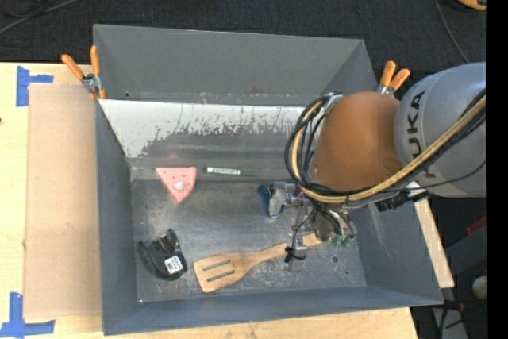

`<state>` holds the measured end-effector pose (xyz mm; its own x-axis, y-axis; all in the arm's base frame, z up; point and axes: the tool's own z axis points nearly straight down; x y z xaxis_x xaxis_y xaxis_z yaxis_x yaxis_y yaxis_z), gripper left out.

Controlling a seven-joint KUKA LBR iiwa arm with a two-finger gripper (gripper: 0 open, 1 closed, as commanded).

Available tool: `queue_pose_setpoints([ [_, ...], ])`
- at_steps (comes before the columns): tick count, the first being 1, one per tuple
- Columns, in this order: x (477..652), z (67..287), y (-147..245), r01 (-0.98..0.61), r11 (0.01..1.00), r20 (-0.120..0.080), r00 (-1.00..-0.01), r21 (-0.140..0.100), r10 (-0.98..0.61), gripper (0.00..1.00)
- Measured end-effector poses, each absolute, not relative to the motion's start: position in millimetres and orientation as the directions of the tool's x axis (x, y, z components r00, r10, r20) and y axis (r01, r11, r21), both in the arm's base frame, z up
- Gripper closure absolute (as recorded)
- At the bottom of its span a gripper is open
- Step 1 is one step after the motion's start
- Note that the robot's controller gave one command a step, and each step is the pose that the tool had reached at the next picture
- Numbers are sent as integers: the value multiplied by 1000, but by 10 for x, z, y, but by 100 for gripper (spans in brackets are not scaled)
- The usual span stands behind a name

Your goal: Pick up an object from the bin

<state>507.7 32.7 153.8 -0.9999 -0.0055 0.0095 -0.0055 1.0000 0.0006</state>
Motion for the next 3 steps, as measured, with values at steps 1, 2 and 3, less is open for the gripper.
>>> queue_pose_setpoints([
  [1,5092,1582,325,-4,1000,2,-1000,1,-4,0],
  [2,4941,1042,219,-105,995,2,-995,1,-105,0],
  [3,4873,768,112,11,1000,-1,-1000,2,11,0],
])
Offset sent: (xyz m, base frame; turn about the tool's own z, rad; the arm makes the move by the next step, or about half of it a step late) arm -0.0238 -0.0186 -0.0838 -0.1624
